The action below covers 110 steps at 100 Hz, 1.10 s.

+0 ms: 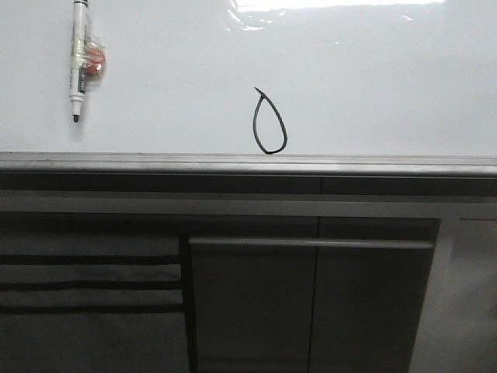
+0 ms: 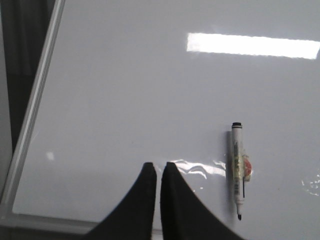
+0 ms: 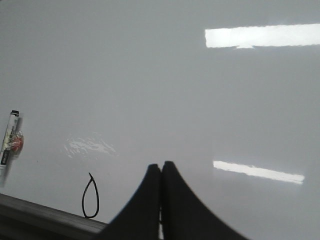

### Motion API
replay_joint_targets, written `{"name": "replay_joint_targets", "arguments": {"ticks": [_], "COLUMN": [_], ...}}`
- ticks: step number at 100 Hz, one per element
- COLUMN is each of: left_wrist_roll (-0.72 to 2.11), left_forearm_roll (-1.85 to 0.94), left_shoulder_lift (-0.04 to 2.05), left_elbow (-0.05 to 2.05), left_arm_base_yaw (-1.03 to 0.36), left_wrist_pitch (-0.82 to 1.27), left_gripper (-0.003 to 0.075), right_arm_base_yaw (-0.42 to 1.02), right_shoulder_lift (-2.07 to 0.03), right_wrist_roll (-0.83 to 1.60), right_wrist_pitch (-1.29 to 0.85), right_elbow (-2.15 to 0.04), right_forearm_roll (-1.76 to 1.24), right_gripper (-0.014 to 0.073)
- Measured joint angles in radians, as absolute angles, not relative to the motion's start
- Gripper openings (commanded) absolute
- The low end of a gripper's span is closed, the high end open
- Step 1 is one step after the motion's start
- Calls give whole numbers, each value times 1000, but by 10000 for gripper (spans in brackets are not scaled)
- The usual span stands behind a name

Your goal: Write number 0 on whiteboard

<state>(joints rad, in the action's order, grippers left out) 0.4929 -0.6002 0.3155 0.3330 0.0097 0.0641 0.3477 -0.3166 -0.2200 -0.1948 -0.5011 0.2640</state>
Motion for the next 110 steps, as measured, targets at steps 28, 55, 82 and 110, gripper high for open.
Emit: {"name": "replay_joint_targets", "arguments": {"ticks": [28, 55, 82, 110], "left_wrist_roll": [493, 493, 311, 0], "left_forearm_roll": [-596, -535, -277, 16], "left_shoulder_lift": [280, 11, -5, -5], "left_elbow": [147, 4, 4, 4], "left_arm_base_yaw": [-12, -101, -120, -120], "left_wrist_pitch": [35, -69, -60, -42], "left_gripper": [-20, -20, -20, -20], "right_arm_base_yaw": [348, 348, 348, 348], "right_shoulder_lift": [-316, -316, -316, -316], "right_wrist_roll": [-220, -220, -220, -220], "right_wrist_pitch": [-193, -193, -193, -193], "right_elbow": [-478, -478, -477, -477], "right_forearm_roll": [264, 264, 264, 264], "right_gripper": [-73, -73, -73, -73]}}
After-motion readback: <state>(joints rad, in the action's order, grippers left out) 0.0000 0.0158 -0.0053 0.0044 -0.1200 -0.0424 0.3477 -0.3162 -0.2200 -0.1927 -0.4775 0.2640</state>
